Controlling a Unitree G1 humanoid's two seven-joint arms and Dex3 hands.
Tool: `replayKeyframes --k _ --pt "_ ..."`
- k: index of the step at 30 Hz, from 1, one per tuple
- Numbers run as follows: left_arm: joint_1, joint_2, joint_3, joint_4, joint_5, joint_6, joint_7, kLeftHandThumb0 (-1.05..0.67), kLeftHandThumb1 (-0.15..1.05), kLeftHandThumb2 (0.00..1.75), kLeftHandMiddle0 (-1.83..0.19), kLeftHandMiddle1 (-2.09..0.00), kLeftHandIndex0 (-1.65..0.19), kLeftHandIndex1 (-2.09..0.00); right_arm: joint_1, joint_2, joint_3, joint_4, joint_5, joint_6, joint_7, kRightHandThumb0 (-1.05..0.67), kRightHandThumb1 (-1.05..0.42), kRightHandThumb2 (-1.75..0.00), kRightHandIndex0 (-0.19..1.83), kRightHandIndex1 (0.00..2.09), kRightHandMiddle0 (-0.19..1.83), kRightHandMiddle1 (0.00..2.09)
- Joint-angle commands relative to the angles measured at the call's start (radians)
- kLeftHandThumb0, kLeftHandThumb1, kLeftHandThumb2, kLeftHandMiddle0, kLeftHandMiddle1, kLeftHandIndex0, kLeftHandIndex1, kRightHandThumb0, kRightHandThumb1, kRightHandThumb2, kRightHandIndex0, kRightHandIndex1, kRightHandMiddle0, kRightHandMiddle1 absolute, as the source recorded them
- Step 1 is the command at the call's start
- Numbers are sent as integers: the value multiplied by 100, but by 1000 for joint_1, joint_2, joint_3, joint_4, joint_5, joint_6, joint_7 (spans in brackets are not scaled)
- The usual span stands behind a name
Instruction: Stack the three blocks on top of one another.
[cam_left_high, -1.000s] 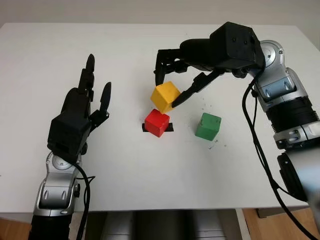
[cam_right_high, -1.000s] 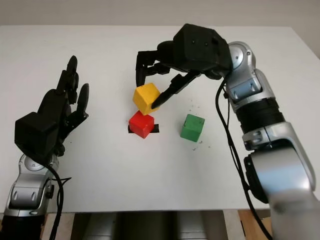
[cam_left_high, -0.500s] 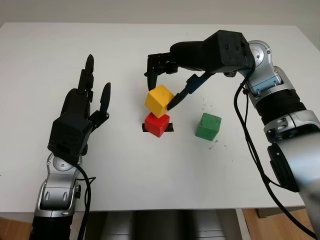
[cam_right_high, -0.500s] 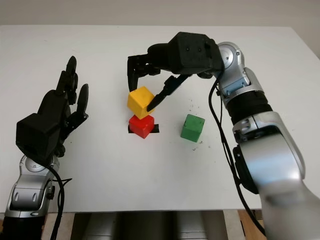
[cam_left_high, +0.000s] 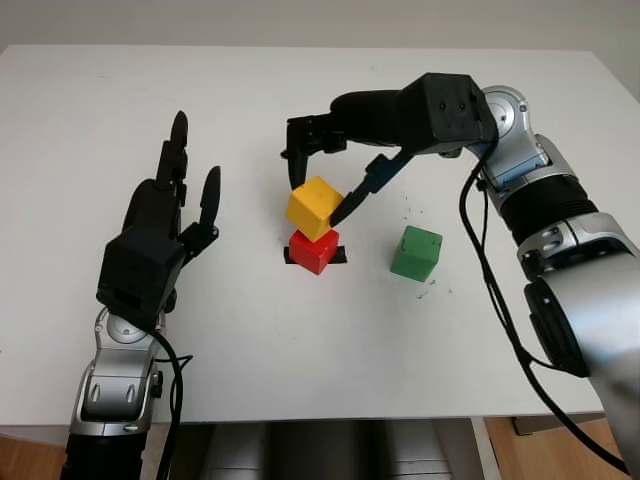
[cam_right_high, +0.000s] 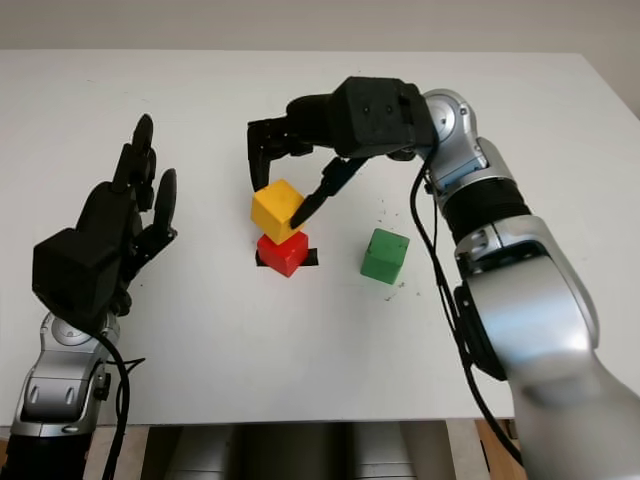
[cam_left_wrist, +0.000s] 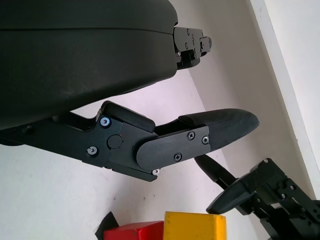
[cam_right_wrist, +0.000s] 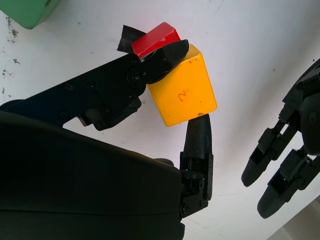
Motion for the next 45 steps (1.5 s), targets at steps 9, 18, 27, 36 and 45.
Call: replayKeyframes --k 9,18,27,36,45 --pt "22 -11 -8 -34 12 0 5 -81 105 71 11 -5 11 -4 -53 4 5 13 -34 -18 -5 -41 -97 -5 22 4 31 159" --pt "29 -11 -7 -42 0 6 -1 -80 105 71 13 -5 13 -4 -59 -1 10 25 -52 -40 -14 -41 -97 -5 23 5 32 157" --pt "32 -20 -7 -46 -5 7 7 -79 105 71 12 -5 12 -5 -65 -8 17 24 -66 -31 -8 -40 -97 -5 22 5 32 157" --pt "32 -17 -6 -49 -7 12 -2 -79 105 71 14 -5 13 -5 -67 -16 22 24 -74 -27 8 -38 -97 -5 21 5 34 155" --pt "34 -13 -6 -54 -11 12 -8 -78 105 71 14 -5 14 -5 -63 -18 27 25 -82 -14 13 -39 -96 -5 21 5 34 155"
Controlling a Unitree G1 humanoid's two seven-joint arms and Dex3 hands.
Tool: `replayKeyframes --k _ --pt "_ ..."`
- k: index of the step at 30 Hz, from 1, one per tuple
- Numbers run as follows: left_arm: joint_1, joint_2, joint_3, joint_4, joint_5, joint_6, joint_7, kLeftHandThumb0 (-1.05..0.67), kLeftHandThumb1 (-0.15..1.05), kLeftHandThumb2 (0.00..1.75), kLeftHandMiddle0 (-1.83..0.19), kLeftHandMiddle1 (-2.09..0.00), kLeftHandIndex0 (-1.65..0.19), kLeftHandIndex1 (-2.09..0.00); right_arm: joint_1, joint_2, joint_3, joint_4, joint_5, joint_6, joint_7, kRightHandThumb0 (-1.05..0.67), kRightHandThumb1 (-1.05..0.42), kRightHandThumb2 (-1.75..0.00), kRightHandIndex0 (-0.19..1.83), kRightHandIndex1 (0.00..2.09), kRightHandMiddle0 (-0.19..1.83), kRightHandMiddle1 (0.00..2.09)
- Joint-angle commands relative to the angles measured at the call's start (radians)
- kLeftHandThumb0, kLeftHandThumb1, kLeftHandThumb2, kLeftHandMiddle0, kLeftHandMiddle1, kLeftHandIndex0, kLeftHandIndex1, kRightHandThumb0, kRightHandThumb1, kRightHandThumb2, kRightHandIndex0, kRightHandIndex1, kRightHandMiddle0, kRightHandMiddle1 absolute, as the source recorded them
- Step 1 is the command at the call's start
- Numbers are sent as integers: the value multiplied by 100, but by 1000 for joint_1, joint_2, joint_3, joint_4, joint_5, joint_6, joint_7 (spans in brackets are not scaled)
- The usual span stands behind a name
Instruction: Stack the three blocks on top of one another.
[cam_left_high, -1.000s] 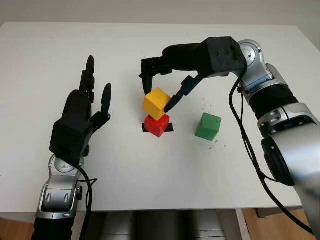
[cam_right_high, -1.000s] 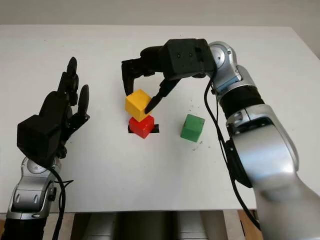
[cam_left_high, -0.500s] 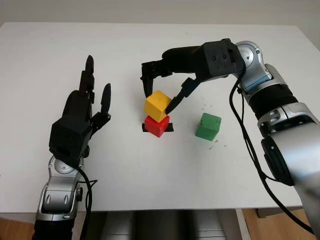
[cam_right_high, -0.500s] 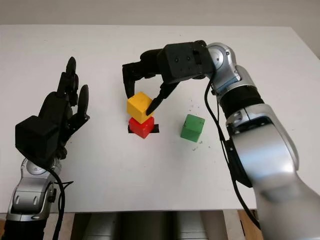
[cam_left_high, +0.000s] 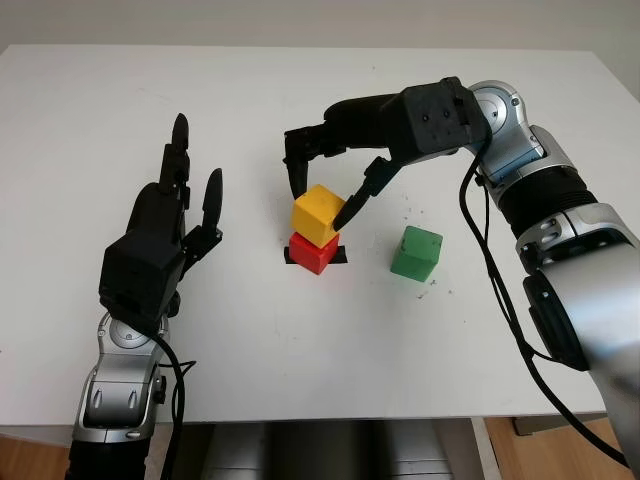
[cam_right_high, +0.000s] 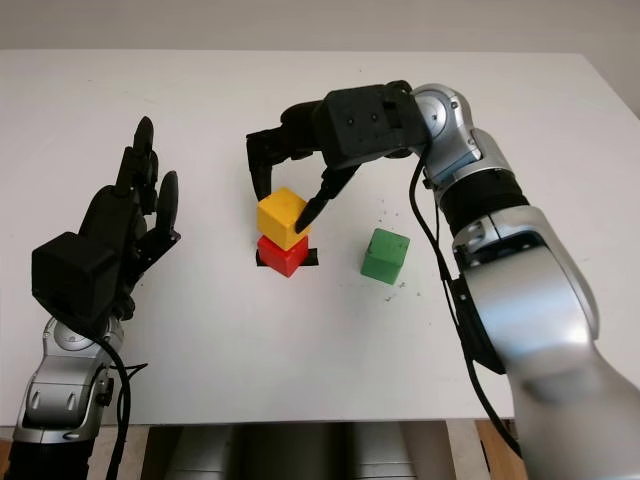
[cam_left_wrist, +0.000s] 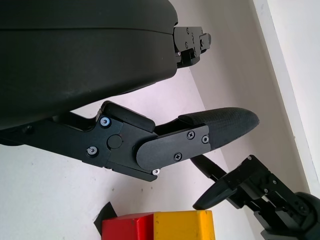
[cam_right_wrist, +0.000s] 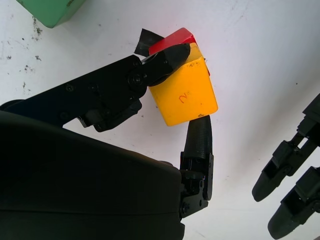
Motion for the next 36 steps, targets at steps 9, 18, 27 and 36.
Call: replayKeyframes --k 9,18,27,36 --pt "13 -7 3 -15 -3 -11 8 -77 105 71 14 -6 13 -5 -19 -10 7 5 -10 -5 -5 -40 -95 -5 22 5 36 155" --pt "15 -3 -2 -25 0 7 1 -79 105 71 14 -5 14 -5 -13 -3 16 12 -24 -38 -14 -42 -95 -5 22 6 35 152" --pt "19 -5 -3 -28 4 6 6 -78 105 71 14 -6 13 -5 -12 9 19 20 -24 -43 -25 -44 -96 -6 22 6 34 152" --pt "19 -7 -6 -24 7 3 9 -79 105 71 14 -5 14 -5 -15 13 22 22 -26 -34 -26 -44 -97 -6 22 5 33 151"
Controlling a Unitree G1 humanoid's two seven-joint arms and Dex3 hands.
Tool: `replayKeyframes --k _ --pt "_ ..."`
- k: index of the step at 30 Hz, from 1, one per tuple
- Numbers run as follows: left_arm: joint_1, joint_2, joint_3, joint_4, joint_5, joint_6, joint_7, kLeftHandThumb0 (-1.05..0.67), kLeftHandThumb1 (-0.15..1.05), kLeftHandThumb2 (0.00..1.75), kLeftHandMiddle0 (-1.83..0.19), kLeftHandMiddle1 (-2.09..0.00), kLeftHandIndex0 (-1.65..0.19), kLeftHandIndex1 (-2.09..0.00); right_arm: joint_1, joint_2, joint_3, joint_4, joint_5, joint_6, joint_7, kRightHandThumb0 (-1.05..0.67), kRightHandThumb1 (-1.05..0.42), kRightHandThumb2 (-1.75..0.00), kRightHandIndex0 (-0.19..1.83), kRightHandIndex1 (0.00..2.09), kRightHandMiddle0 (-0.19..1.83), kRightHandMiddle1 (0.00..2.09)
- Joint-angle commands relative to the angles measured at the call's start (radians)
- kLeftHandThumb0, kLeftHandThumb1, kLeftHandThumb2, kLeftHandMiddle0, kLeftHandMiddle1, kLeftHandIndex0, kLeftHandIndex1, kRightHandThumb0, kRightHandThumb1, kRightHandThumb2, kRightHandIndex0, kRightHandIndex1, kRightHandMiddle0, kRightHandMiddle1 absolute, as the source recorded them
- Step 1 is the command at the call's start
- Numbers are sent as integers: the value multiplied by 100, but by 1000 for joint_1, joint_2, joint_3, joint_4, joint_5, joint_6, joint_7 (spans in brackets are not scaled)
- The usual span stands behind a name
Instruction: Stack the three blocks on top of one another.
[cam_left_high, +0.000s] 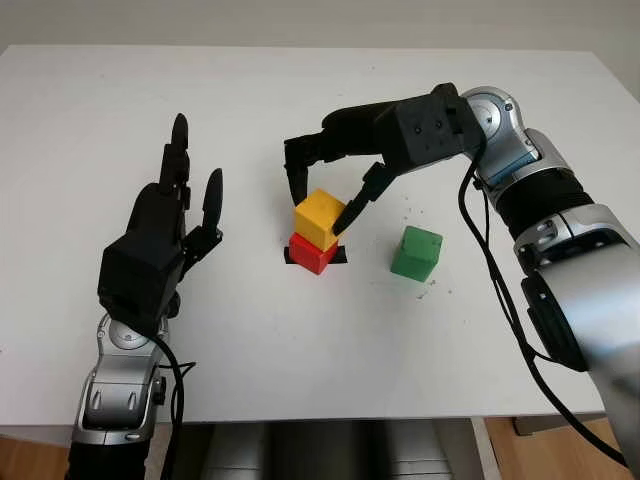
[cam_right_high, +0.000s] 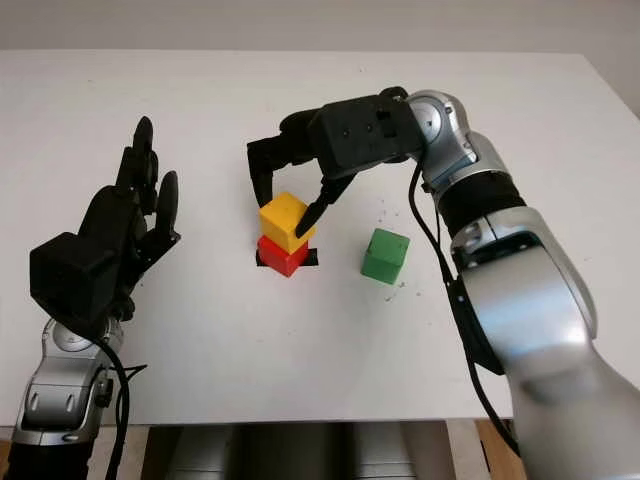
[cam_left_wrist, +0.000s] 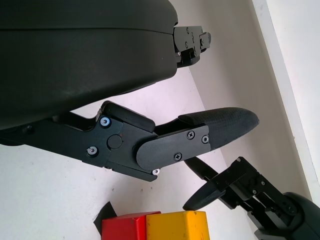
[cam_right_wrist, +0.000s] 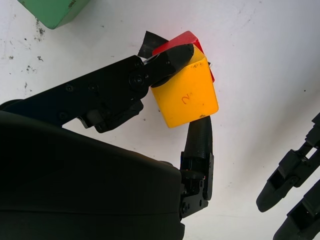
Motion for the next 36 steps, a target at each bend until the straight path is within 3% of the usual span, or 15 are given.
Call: replayKeyframes --k 1,36 --pt "16 -6 -6 -17 4 -3 4 -79 105 71 14 -5 14 -5 -14 7 1 3 4 -4 -2 -43 -97 -5 22 5 33 151" --pt "18 -9 -10 -13 12 -3 8 -79 105 71 15 -5 14 -5 -26 18 -13 10 29 0 18 -45 -97 -5 21 5 35 156"
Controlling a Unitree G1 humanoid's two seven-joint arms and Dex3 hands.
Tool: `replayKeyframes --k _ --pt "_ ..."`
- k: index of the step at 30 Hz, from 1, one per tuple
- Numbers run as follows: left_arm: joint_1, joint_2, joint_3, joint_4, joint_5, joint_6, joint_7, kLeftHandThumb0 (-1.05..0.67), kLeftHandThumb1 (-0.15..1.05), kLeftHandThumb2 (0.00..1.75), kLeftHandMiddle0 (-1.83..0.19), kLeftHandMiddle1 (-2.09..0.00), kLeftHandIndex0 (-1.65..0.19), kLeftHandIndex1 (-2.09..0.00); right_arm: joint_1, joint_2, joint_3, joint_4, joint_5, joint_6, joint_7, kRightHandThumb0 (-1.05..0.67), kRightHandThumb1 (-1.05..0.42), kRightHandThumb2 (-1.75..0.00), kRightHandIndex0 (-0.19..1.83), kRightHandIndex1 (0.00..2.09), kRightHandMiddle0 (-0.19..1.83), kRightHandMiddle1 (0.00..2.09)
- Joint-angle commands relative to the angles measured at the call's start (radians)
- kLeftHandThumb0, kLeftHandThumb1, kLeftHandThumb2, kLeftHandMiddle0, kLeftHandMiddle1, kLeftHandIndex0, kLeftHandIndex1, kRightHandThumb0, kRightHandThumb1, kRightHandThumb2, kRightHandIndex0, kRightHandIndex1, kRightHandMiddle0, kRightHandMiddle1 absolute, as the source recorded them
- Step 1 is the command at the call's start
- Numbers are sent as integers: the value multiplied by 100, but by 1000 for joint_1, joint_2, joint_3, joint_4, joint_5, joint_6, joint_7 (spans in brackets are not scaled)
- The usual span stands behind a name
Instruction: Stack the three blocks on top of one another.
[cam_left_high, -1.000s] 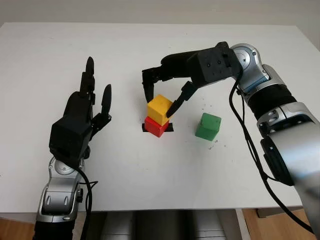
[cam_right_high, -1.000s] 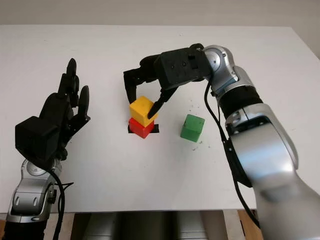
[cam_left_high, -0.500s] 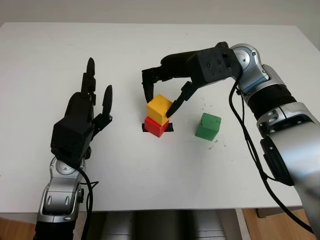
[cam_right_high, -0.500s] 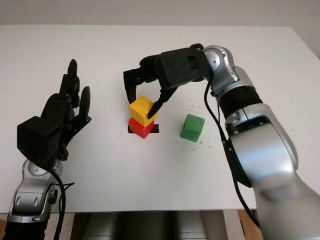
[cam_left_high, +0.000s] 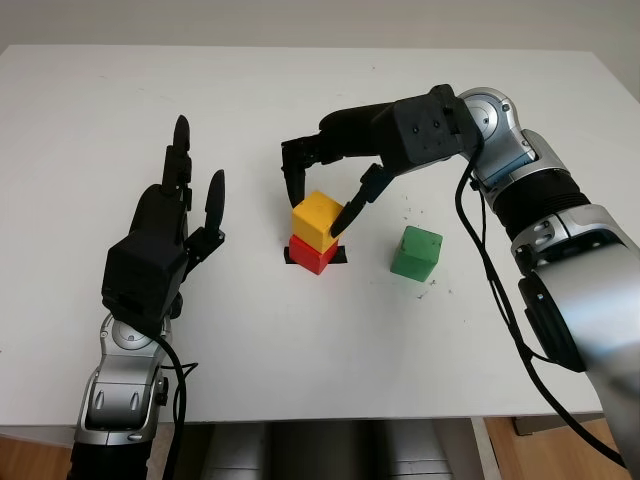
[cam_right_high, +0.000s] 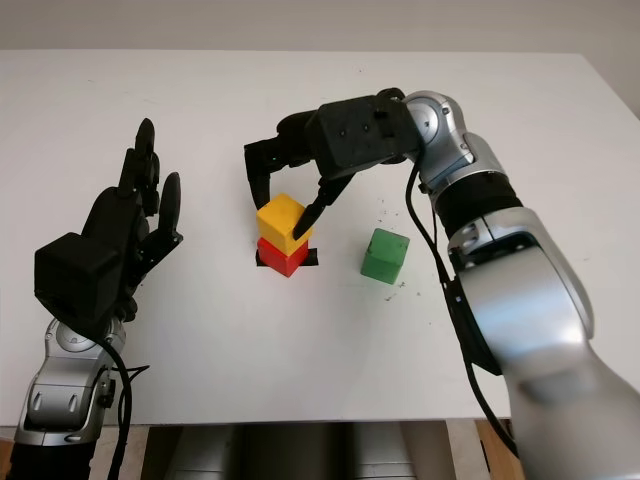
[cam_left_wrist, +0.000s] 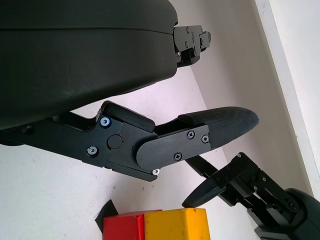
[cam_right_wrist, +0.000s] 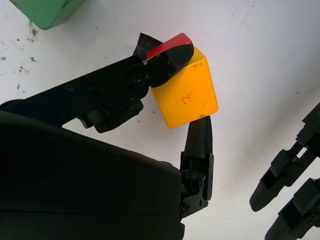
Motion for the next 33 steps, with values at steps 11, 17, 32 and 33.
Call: replayKeyframes --k 11,17,32,33 --pt "18 -5 -5 -17 13 -3 8 -79 105 71 14 -6 14 -6 -29 3 -15 3 22 -1 1 -44 -97 -5 20 5 33 156" --pt "18 -7 -1 -14 3 -8 3 -79 105 71 15 -5 14 -5 -28 0 -2 0 4 2 -6 -43 -97 -5 20 5 34 156" --pt "15 -5 -2 -15 6 -1 1 -80 105 71 15 -5 15 -5 -36 -23 36 -3 -49 -33 14 -74 -81 -5 -5 2 6 62" --pt "14 -4 -3 -14 6 -1 0 -80 105 71 15 -5 14 -5 -36 -25 37 -3 -49 -36 15 -74 -81 -5 -6 2 5 60"
